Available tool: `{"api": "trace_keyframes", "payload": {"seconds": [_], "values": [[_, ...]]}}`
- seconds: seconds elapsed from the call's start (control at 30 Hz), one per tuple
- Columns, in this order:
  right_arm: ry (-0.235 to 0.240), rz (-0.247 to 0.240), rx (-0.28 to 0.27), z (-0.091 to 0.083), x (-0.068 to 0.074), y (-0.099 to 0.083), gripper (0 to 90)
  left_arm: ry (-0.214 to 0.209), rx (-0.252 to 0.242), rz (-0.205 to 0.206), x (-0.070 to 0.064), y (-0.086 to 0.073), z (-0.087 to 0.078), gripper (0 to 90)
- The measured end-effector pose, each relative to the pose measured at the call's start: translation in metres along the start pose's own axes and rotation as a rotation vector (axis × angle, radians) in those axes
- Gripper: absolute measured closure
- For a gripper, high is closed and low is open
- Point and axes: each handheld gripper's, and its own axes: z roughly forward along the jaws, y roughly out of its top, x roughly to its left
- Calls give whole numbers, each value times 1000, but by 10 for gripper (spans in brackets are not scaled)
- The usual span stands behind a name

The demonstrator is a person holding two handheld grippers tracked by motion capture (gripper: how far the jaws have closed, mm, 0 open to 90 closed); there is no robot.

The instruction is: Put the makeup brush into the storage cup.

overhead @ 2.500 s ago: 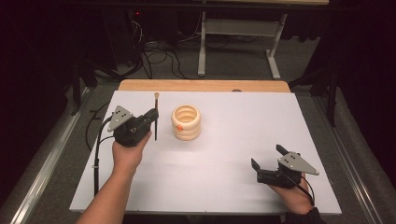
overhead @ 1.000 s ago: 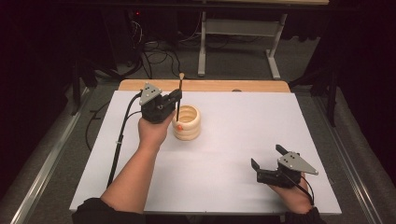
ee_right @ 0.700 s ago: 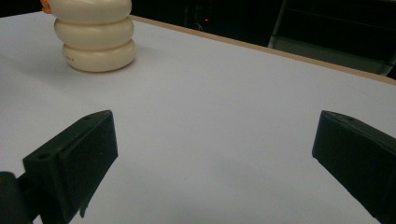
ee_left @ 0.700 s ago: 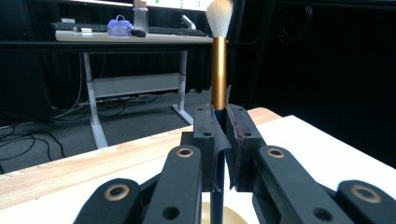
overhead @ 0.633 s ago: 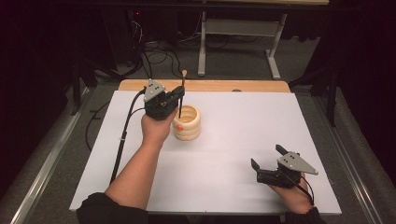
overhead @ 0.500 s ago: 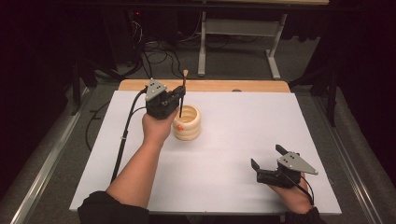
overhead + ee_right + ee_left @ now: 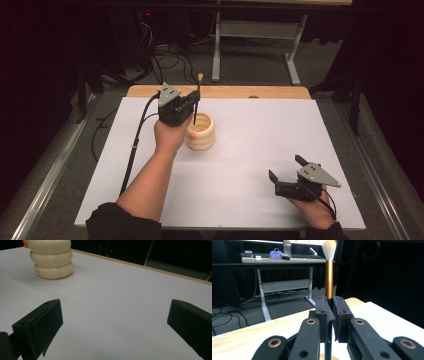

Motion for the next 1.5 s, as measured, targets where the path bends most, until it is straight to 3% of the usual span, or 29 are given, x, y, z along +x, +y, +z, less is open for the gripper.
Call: {"api": "trace_keyframes", "payload": {"seconds": [0.27, 0.6, 0.83, 1.17, 1.5], "values": [[1, 0, 2, 0, 0, 0, 13, 4, -1, -8, 1, -1, 4, 838], [1, -2, 1, 0, 0, 0, 13, 2, 7, 10, -2, -8, 11, 837], [2, 0, -1, 0, 0, 0, 13, 16, 13, 11, -1, -16, 14, 837], [3, -3, 1, 0, 0, 0, 13, 34, 23, -20, 5, -30, 15, 837], [6, -3, 5, 1, 1, -1, 13, 43, 40, -15, 8, -42, 16, 837]]}}
